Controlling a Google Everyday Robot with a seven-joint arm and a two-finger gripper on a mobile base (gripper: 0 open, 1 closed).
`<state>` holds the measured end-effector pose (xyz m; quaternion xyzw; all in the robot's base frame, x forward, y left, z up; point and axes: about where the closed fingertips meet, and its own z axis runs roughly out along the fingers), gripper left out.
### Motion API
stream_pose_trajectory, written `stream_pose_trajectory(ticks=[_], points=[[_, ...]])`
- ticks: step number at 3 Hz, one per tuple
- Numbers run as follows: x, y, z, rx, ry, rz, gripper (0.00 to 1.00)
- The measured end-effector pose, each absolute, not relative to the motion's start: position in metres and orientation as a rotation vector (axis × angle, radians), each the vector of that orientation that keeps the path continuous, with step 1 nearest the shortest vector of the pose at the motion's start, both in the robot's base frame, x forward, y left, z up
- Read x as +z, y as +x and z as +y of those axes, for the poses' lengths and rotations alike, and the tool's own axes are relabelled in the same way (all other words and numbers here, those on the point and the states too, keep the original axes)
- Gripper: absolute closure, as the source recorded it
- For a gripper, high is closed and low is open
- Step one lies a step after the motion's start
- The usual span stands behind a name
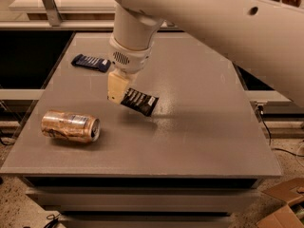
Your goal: Move rxbar chocolate near orange can
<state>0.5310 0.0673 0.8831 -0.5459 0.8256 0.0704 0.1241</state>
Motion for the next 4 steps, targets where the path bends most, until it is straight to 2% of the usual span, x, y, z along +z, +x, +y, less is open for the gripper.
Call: stream_pose_trajectory(ticks=[4], points=[[0.894,0.512,0.107,0.337,-1.698,2.356,1.0]])
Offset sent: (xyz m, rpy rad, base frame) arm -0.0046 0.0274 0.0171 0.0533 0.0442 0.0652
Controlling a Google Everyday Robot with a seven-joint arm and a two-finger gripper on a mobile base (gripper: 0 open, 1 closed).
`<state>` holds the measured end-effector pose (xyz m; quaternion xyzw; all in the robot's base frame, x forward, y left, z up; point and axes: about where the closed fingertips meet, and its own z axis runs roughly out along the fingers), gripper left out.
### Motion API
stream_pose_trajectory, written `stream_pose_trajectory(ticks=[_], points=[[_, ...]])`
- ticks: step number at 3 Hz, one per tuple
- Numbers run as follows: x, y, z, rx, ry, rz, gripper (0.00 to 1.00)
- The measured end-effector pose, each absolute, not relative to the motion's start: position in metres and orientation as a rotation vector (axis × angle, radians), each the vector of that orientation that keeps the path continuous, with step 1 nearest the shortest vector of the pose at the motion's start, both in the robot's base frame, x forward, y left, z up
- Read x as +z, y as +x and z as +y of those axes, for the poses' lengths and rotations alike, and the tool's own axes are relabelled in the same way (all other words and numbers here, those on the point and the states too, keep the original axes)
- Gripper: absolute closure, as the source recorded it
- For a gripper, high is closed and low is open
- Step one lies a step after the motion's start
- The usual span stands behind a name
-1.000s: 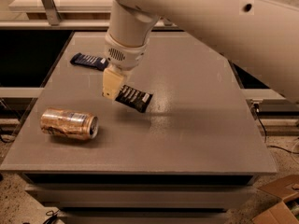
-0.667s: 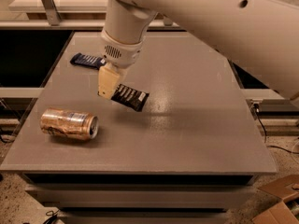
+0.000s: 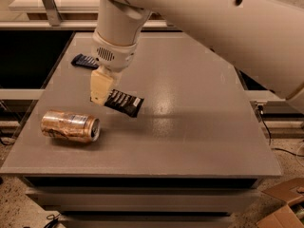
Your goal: Move rxbar chocolate near orange can
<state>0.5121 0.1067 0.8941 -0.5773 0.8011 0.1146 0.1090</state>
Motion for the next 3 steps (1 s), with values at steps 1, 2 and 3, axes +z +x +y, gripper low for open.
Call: stream_pose_trajectory(ticks=[1,2,3], points=[[0.8918,0.5031,0.1139,0.359,-1.716,2.351,1.0],[0.8908,0.5003,0.1172,0.368,-1.72,2.348,1.0],[0.8921,0.5005,0.119,0.375,-1.715,2.349,0.83]])
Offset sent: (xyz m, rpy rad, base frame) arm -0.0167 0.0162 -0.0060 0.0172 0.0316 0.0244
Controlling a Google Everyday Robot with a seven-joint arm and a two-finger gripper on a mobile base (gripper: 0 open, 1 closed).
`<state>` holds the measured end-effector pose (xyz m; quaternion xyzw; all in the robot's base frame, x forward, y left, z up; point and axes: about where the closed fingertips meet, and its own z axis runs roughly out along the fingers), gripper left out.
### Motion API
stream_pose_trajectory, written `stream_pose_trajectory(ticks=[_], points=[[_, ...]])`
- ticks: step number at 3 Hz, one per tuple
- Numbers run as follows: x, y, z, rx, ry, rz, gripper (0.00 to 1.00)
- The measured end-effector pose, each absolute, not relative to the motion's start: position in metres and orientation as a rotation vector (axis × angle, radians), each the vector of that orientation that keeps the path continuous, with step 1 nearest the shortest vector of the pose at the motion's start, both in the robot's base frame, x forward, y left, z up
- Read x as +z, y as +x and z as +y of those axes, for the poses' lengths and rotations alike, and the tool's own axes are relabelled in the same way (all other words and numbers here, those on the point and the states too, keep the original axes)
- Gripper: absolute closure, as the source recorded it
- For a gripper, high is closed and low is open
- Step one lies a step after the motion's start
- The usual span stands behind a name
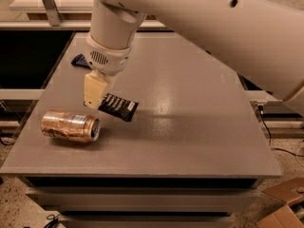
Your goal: Move rxbar chocolate near orange can
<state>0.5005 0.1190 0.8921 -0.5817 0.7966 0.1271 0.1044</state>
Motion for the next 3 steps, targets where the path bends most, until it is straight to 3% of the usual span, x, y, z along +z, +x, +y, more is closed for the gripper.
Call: stream_pose_trajectory(ticks=[3], points=[[0.8905,0.499,0.12,0.393,-1.706,2.357,0.12]])
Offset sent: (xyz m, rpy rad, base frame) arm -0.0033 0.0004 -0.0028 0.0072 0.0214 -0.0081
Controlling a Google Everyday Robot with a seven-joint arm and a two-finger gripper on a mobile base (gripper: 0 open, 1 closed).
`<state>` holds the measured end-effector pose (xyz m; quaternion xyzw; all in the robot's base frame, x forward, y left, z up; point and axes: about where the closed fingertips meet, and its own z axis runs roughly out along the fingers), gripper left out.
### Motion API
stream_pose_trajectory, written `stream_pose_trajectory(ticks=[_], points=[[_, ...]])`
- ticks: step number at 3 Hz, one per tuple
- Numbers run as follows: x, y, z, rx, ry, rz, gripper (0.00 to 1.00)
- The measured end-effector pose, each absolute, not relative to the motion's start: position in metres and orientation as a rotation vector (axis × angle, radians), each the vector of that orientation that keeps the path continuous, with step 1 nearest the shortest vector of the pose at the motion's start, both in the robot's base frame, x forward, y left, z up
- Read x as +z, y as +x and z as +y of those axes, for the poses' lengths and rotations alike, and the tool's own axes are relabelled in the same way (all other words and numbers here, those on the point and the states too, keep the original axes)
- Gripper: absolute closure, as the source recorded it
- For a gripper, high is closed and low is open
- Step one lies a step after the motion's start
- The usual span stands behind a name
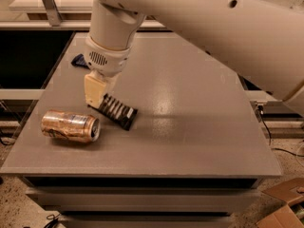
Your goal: Move rxbar chocolate near orange can
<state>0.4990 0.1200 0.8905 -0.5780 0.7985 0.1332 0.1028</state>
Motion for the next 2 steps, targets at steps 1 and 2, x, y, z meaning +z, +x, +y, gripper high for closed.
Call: stream_pose_trajectory(ticks=[1,2], points=[[0.8928,0.5035,0.1173,0.386,-1.697,2.355,0.0],[0.8935,0.5057,0.1166,0.396,-1.692,2.347,0.0]])
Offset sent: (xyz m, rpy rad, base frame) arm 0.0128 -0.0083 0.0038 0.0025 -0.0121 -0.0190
